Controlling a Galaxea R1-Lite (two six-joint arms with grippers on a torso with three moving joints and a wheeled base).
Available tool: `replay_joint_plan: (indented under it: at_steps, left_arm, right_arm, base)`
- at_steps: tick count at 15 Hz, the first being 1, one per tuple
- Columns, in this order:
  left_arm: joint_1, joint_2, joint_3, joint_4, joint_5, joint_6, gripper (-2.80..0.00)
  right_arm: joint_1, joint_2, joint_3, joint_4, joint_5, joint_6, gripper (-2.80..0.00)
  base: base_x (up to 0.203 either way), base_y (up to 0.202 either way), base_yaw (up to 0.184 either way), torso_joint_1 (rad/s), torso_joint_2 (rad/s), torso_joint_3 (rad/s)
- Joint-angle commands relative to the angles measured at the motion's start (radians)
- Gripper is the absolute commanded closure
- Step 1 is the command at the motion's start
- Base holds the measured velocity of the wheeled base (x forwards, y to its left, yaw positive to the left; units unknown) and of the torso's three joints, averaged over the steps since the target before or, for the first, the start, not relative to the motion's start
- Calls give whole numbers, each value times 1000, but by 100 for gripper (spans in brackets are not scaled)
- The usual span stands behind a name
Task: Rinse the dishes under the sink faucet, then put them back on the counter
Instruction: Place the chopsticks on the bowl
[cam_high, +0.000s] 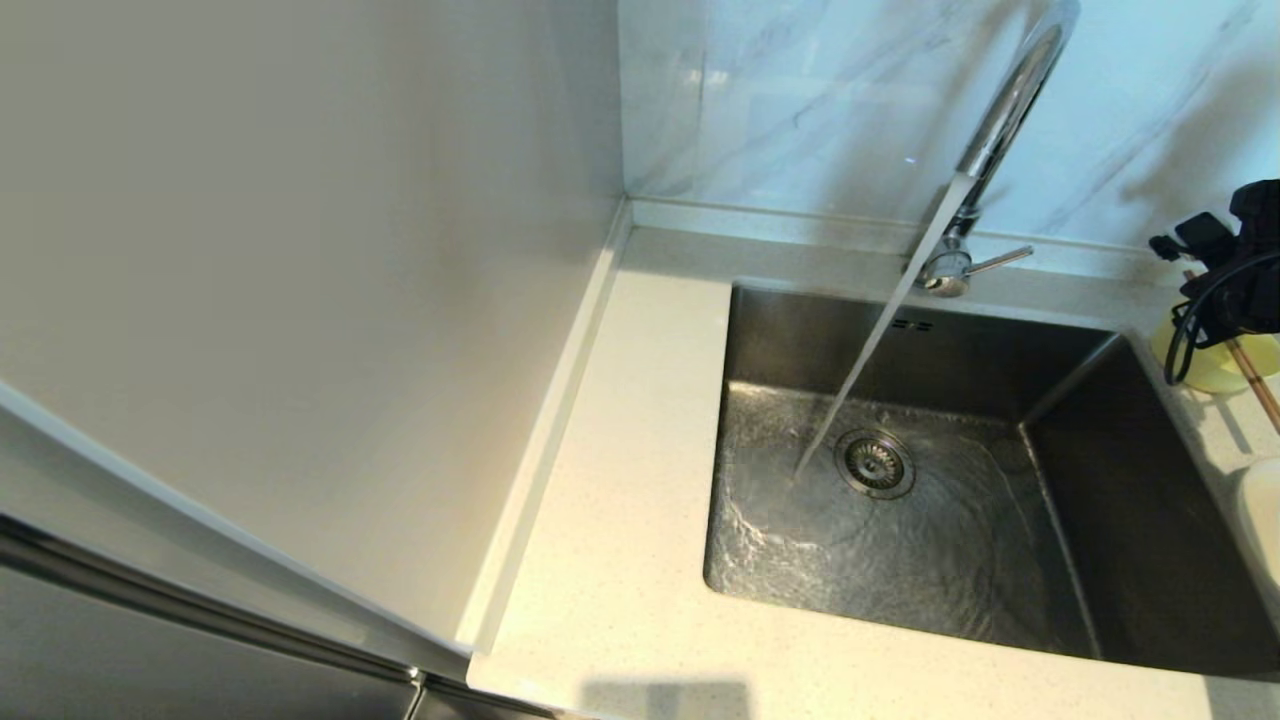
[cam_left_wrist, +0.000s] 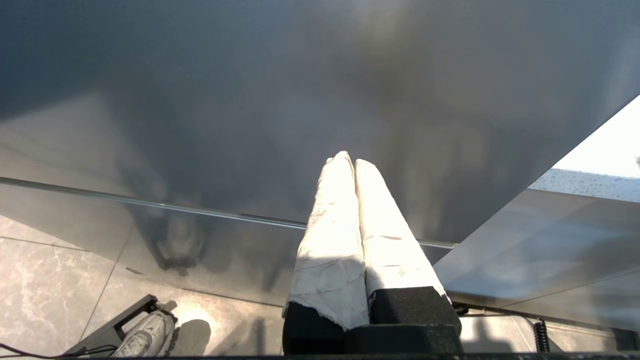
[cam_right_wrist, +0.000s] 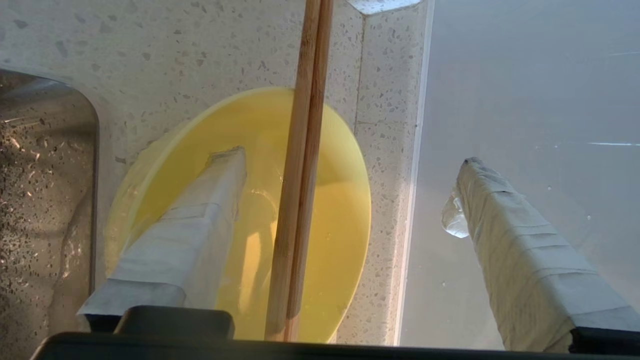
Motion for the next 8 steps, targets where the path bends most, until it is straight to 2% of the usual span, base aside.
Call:
replay_joint_plan:
  at_steps: [1, 8]
  left_arm:
    - [0, 0, 0, 0, 0, -1, 0]
    - [0, 0, 0, 0, 0, -1, 0]
  right_arm:
    - [0, -1, 0, -1, 3, -3, -280]
    - [-8, 7, -3, -56, 18, -3, -280]
  base:
    - [0, 0, 0, 0, 0, 0]
    - [0, 0, 0, 0, 0, 0]
